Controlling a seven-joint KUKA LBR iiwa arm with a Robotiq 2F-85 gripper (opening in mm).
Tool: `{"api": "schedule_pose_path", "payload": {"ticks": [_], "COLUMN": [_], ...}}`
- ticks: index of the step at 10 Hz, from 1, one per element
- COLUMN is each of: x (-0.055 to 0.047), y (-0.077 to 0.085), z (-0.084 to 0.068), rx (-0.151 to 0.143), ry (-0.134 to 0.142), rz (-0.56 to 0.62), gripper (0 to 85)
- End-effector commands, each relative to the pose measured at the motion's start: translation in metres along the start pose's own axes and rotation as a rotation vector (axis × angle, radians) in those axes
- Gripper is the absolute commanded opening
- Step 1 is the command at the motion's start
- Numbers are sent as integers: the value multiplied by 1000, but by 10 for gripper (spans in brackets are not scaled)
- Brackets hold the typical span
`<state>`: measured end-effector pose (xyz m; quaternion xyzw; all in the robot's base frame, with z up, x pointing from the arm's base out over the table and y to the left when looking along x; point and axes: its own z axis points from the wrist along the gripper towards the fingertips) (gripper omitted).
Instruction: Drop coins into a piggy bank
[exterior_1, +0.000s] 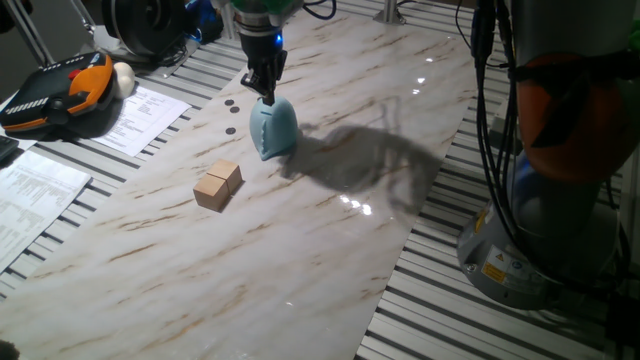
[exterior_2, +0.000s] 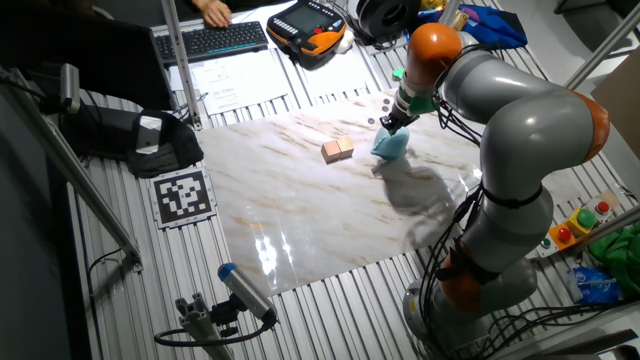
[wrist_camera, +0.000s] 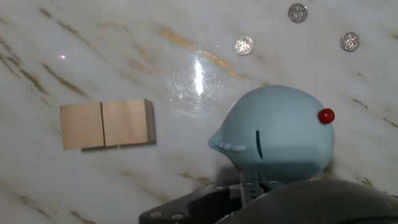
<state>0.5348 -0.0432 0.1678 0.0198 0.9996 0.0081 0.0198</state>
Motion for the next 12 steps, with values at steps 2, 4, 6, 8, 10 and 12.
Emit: {"api": "schedule_pose_path", "payload": {"ticks": [2, 4, 6, 8, 10, 12], "x": [1, 1, 0, 1, 1, 1], "y": [0, -1, -1, -1, -1, -1], "z": [0, -1, 0, -1, -1, -1], "rx": [2, 6, 8, 9, 9, 12], "ry": [6, 7, 4, 2, 4, 1], "rz": [-3, -3, -2, 3, 4, 4], "gripper": [0, 0, 0, 0, 0, 0]}}
